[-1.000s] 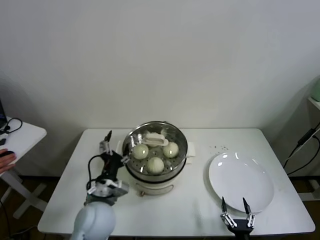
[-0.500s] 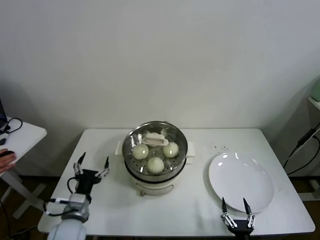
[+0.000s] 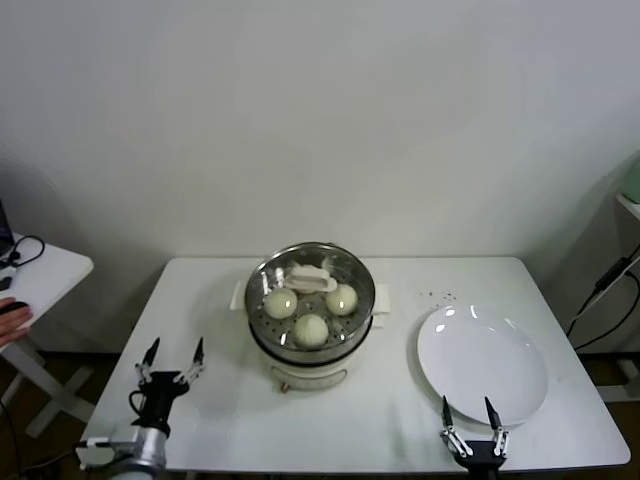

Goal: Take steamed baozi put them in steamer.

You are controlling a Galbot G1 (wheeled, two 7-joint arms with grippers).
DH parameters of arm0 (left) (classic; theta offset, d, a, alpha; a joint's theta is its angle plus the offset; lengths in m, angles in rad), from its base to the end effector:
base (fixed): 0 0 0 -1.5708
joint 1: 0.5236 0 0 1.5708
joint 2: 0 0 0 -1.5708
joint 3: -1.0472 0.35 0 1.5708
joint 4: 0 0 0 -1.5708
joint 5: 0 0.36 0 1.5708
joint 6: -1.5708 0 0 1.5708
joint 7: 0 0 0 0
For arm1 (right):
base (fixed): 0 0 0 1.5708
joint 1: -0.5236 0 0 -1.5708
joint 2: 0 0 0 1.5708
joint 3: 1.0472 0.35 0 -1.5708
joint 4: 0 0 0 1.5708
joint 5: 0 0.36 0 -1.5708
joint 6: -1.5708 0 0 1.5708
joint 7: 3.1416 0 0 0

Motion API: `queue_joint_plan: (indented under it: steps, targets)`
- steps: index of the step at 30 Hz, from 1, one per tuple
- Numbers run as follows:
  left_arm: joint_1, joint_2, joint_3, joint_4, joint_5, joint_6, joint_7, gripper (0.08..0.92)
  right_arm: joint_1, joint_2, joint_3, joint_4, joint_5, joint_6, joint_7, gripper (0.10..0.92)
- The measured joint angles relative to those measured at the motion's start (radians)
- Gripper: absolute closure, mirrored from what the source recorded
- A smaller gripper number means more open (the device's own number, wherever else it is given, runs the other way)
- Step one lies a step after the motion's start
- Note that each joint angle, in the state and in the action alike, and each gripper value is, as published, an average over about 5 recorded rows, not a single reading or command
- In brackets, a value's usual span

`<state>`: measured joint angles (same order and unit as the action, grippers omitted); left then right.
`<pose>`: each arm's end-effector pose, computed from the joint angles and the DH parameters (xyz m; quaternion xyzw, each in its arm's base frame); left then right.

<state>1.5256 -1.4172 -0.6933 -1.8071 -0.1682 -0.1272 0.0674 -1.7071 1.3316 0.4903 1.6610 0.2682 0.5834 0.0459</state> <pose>0.1895 0.0991 -0.3839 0.0269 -0.9984 -0.0203 0.0461 0.0922 -0.0636 -0.4657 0.0095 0.9996 0.0284 0.0006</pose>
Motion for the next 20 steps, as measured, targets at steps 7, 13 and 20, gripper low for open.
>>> queue_joint_plan:
  steps: [7,13,20]
  targets:
    - [0.014,-0.005,-0.004,0.044,-0.046,-0.057,0.002,0.177,0.001,0.000,0.000,-0.003,0.000,0.000,0.002,0.203]
    - [0.027,-0.008,-0.003,0.058,-0.062,-0.086,0.003,0.177,0.002,0.001,-0.001,-0.003,-0.001,0.000,0.002,0.203]
    - [0.032,-0.010,-0.002,0.063,-0.069,-0.101,0.005,0.177,-0.001,0.002,-0.001,-0.003,-0.003,0.000,0.002,0.203]
